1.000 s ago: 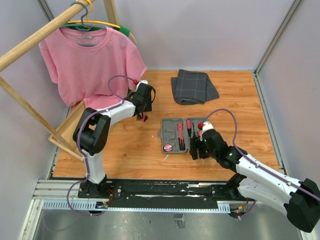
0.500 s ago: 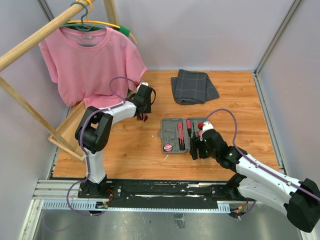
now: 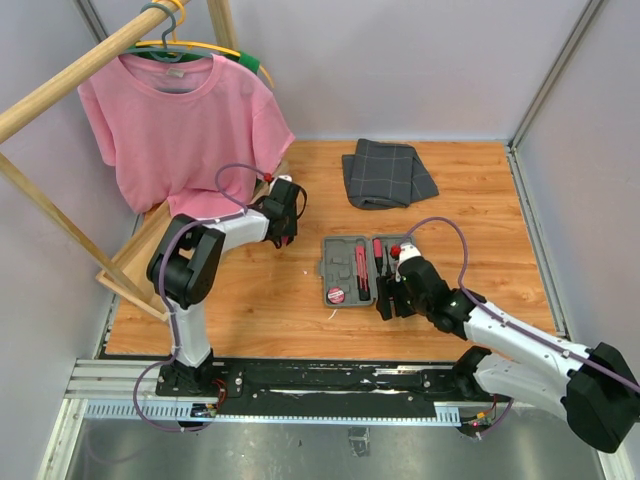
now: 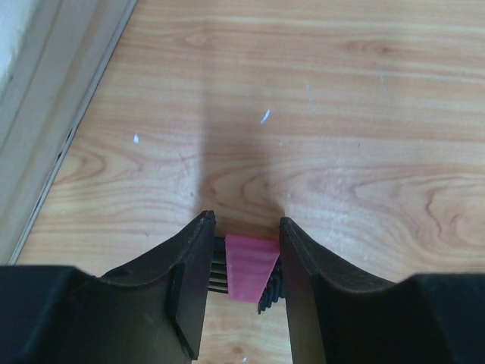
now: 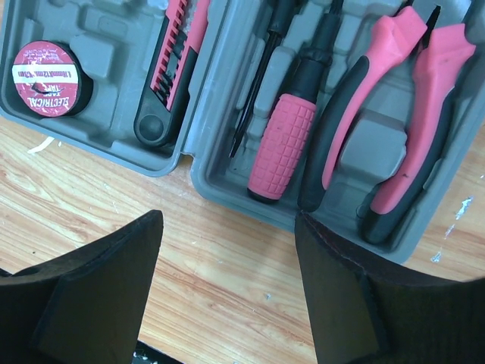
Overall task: Sort the tools into containers
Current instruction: Move the engineering item at the center of the board.
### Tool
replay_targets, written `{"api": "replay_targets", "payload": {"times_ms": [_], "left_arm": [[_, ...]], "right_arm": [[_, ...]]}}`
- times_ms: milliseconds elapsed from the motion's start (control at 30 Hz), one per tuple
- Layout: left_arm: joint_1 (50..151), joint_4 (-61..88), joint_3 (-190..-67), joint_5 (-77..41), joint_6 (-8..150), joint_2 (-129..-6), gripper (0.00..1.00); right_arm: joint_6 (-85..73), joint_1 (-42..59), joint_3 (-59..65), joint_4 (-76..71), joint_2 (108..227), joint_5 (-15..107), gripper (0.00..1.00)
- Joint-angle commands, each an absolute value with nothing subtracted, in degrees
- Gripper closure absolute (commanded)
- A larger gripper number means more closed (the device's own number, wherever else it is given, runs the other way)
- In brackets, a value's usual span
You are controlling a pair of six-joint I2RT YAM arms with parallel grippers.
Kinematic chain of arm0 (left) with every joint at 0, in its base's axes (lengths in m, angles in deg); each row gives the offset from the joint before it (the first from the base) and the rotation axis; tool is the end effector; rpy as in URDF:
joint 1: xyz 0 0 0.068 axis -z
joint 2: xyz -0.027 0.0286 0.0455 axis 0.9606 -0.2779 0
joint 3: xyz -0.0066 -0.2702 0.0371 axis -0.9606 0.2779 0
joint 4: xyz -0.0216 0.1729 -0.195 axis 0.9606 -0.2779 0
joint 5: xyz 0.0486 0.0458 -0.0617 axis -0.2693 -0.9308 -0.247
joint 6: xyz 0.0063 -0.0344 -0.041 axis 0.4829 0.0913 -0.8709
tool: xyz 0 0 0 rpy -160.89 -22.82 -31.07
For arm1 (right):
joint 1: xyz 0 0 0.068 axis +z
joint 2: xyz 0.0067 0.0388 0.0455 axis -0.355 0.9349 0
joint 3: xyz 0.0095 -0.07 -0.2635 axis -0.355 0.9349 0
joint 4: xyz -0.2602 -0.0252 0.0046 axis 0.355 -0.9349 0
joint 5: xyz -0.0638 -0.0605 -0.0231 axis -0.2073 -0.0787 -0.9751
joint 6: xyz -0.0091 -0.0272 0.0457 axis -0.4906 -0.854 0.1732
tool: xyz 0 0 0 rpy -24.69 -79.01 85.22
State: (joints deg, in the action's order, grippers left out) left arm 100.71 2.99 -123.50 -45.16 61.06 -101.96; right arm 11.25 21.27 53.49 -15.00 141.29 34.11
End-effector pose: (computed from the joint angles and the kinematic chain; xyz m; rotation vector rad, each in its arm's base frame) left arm 0.3608 -0.1695 0.1551 -0.0247 2.3978 0.0253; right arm 0.1436 0.1259 0.1862 -0.3311 2.3396 0.4871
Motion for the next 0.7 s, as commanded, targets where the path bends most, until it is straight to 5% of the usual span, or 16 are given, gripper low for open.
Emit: {"api": "replay_targets", "payload": {"times_ms": [0,667], "left_arm": [[100.67,2.56,-119.82,-44.30,60.61,-98.87,0.56],[106.47,2.70,-107.64,-43.06,58.01,-86.71,0.57]], "right_arm": [[11.88,20.58,51.82,-14.75,142.67,35.18,0.29],[12.99,20.60,50.59,-13.96,145.57,37.39,0.29]]}}
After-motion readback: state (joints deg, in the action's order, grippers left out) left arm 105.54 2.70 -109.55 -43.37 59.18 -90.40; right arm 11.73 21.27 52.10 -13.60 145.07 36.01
